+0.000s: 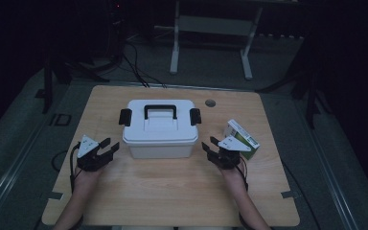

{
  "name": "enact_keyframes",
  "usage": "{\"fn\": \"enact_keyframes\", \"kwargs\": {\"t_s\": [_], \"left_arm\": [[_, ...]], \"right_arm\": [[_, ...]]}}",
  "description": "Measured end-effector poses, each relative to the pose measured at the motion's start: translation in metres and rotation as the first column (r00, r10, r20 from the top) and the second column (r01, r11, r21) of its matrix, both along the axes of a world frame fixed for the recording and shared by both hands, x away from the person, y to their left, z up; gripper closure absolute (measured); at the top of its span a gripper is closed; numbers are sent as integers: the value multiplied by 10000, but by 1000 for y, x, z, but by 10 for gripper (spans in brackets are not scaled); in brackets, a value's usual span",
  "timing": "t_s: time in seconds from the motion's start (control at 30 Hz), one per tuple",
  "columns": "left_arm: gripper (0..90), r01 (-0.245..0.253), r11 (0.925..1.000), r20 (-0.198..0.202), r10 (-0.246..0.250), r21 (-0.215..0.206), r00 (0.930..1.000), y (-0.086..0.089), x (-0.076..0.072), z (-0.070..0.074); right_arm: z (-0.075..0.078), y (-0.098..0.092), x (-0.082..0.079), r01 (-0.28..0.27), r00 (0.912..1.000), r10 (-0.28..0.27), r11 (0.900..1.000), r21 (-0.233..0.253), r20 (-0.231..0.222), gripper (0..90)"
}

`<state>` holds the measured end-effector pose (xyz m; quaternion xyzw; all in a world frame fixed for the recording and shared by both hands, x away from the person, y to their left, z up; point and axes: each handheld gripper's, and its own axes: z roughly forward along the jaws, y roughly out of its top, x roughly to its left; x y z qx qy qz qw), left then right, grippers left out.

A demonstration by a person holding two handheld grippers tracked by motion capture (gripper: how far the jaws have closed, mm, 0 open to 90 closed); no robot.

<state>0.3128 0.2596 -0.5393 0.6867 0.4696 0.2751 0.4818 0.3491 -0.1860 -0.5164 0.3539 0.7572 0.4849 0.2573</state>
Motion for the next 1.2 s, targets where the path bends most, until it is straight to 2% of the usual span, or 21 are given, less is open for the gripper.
{"fn": "enact_keyframes", "kwargs": {"t_s": [0.03, 0.1, 0.2, 0.27, 0.3, 0.33, 0.37, 0.43, 0.53, 0.6, 0.7, 0.77, 0.83, 0.97, 1.2], "left_arm": [[550, 42, 10000, -39, -43, -77, 10000, -1, 2, -1], [613, 106, 9999, -132, -107, -90, 9999, -5, 6, -3], [703, 236, 9994, -407, -225, 270, 9989, -12, 12, -5], [771, 384, 9991, -480, -376, 170, 9981, -16, 15, -7], [771, 483, 9987, -554, -474, 157, 9973, -18, 16, -7], [824, 602, 9982, -593, -596, 68, 9965, -19, 17, -7], [829, 599, 9981, -541, -592, 110, 9968, -21, 18, -7], [872, 749, 9972, -634, -745, 51, 9952, -24, 20, -6], [888, 774, 9968, -590, -761, 197, 9954, -27, 22, -4], [890, 838, 9965, -618, -837, -11, 9946, -28, 24, -3], [896, 913, 9958, -553, -910, 42, 9943, -31, 26, -3], [896, 872, 9960, -482, -863, 174, 9951, -32, 26, -3], [896, 838, 9965, -512, -836, 13, 9952, -32, 26, -3], [896, 898, 9959, -526, -903, -130, 9945, -31, 27, -3], [898, 1046, 9944, -617, -1052, -132, 9925, -31, 24, -3]], "right_arm": [[0, 0, 0, 0, 10000, 0, 10000, 0, 0, 580], [-5, 4, 4, -24, 9999, 23, 10000, -56, -144, 617], [-12, 9, 12, -157, 9988, 149, 9997, -165, -477, 729], [-17, 11, 17, -95, 9973, 88, 9999, -92, -728, 811], [-18, 12, 18, -46, 9972, 37, 9999, -124, -745, 839], [-19, 13, 20, 17, 9972, -26, 9999, -117, -745, 880], [-20, 14, 22, 3, 9968, -9, 10000, -65, -795, 891], [-20, 16, 25, 28, 9962, -26, 10000, 26, -876, 897], [-20, 20, 29, 14, 9959, -1, 9999, 145, -901, 896], [-19, 23, 31, 9, 9964, 8, 9998, 196, -850, 896], [-17, 27, 34, -61, 9961, 95, 9992, 390, -874, 896], [-16, 31, 34, -192, 9963, 221, 9992, 364, -826, 896], [-15, 34, 34, -153, 9971, 172, 9996, 255, -745, 896], [-15, 34, 35, -192, 9959, 230, 9989, 432, -873, 897], [-14, 35, 32, -167, 9958, 206, 9989, 446, -894, 899]]}}
